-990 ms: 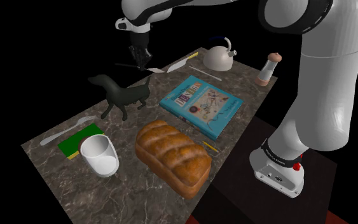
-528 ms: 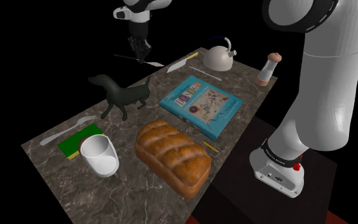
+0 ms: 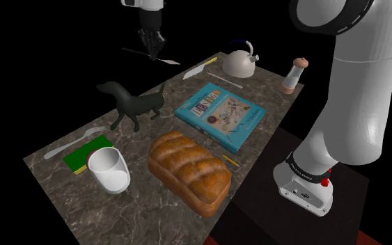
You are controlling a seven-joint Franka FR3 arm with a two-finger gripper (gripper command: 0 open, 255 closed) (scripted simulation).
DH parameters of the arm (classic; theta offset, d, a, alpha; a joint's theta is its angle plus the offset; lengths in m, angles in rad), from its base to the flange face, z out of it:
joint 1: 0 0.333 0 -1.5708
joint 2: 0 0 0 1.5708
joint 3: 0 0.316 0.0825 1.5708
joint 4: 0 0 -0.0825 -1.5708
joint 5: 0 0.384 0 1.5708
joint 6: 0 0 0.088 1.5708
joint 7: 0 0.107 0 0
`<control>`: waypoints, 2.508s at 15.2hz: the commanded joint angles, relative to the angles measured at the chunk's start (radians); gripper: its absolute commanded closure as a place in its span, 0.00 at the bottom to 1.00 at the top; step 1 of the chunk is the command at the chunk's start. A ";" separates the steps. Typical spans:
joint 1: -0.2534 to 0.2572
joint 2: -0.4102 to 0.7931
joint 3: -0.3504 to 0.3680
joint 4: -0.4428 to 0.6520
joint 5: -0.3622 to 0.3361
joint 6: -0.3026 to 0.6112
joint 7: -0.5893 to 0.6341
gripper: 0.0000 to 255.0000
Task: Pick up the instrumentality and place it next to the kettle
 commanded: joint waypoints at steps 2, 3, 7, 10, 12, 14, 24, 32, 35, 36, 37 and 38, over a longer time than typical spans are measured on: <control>-0.001 0.001 0.000 0.044 -0.001 -0.043 0.003 1.00; -0.002 0.002 0.000 0.058 -0.001 -0.057 0.004 1.00; -0.003 0.007 -0.001 0.120 -0.001 -0.113 0.007 1.00; -0.005 0.014 -0.001 0.165 -0.001 -0.152 0.010 1.00; -0.020 -0.065 -0.010 0.048 -0.003 -0.115 -0.020 1.00; -0.036 -0.135 -0.021 -0.053 -0.005 -0.085 -0.050 1.00; -0.120 -0.410 -0.092 -0.414 -0.030 -0.009 -0.211 1.00; -0.194 -0.571 -0.171 -0.591 -0.071 0.002 -0.353 1.00; -0.224 -0.618 -0.206 -0.637 -0.091 0.000 -0.410 1.00; -0.235 -0.633 -0.218 -0.650 -0.098 -0.001 -0.429 1.00; -0.245 -0.646 -0.230 -0.662 -0.105 -0.003 -0.449 1.00; -0.255 -0.658 -0.243 -0.673 -0.112 -0.005 -0.469 1.00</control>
